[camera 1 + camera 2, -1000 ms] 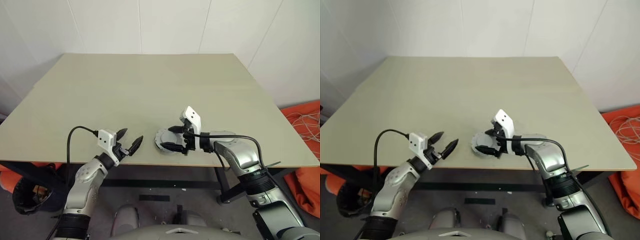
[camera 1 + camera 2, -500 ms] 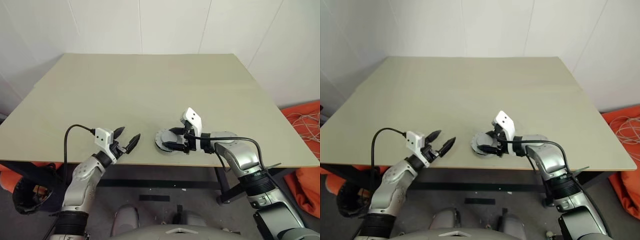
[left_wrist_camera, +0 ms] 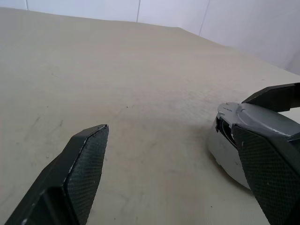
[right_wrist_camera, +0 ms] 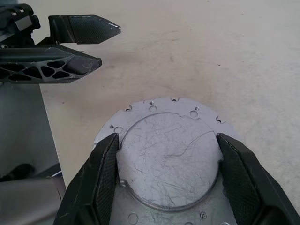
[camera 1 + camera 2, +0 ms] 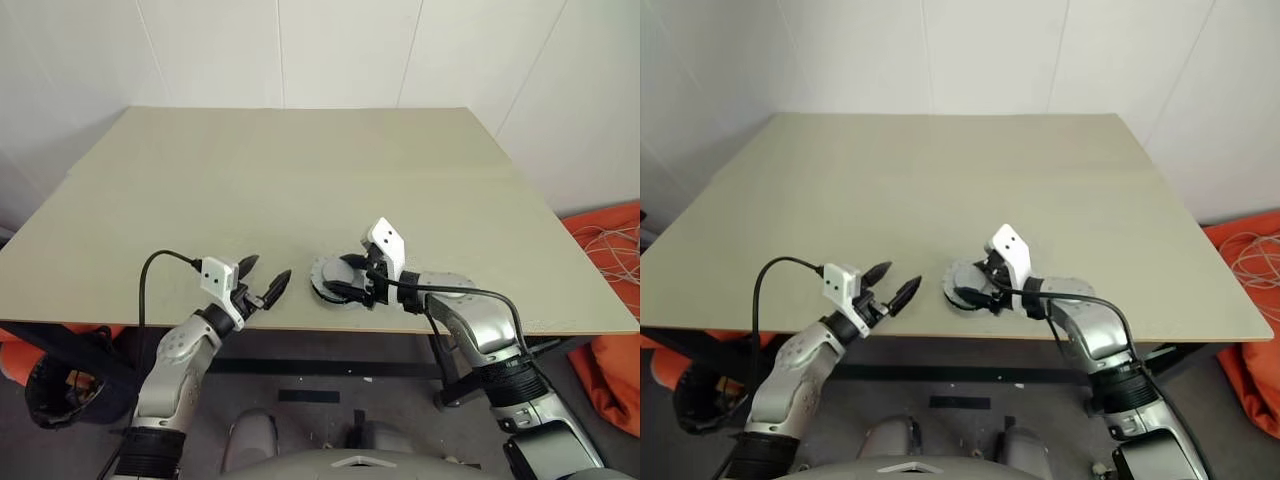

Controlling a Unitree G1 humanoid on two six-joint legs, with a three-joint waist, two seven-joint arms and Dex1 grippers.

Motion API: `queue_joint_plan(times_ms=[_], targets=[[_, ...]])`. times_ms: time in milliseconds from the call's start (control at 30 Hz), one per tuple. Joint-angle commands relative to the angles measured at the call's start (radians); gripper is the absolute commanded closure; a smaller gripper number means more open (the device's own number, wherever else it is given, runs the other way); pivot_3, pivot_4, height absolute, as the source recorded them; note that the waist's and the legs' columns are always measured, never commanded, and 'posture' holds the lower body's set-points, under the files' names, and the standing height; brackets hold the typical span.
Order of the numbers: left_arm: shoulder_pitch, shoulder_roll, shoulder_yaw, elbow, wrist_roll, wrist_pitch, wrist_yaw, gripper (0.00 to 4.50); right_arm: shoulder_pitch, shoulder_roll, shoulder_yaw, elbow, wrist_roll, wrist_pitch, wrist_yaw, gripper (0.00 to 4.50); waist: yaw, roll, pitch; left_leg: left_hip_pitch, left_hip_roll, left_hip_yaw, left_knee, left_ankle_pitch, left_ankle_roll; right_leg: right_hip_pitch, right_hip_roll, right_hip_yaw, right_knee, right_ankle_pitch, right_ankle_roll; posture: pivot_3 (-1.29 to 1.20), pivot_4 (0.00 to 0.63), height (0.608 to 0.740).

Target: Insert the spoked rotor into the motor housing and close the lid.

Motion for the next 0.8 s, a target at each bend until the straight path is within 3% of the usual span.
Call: queue_joint_plan(times_ms=[33, 300, 800], targets=[[-0.017, 0.015, 0.010, -0.068, -0.017, 0.023, 0.003, 0.00, 0.006, -0.009, -0.006, -0.032, -0.002, 0.010, -0.003, 1.30, 0.000, 0.000, 0.000, 0.000, 0.000, 0.000, 0.000, 0.000, 0.000, 0.000, 0.000, 0.000, 0.000, 0.000, 0.000, 0.00, 0.000, 0.740], [0.007, 0.014, 0.005, -0.137, -0.021, 0.065, 0.029, 0.00, 0.004, -0.041, 0.019, -0.020, -0.042, -0.007, 0.009, 1.30, 0.001, 0.000, 0.000, 0.000, 0.000, 0.000, 0.000, 0.000, 0.000, 0.000, 0.000, 0.000, -0.001, 0.000, 0.000, 0.00, 0.000, 0.740], [-0.012, 0.046, 0.055, -0.040, -0.045, 0.028, -0.038, 0.00, 0.004, -0.003, 0.011, -0.004, -0.075, -0.008, -0.064, 1.30, -0.002, -0.001, 0.000, 0.001, 0.000, 0.000, 0.000, -0.002, 0.004, 0.002, 0.000, 0.001, -0.001, -0.003, 0.006, 0.00, 0.000, 0.740]])
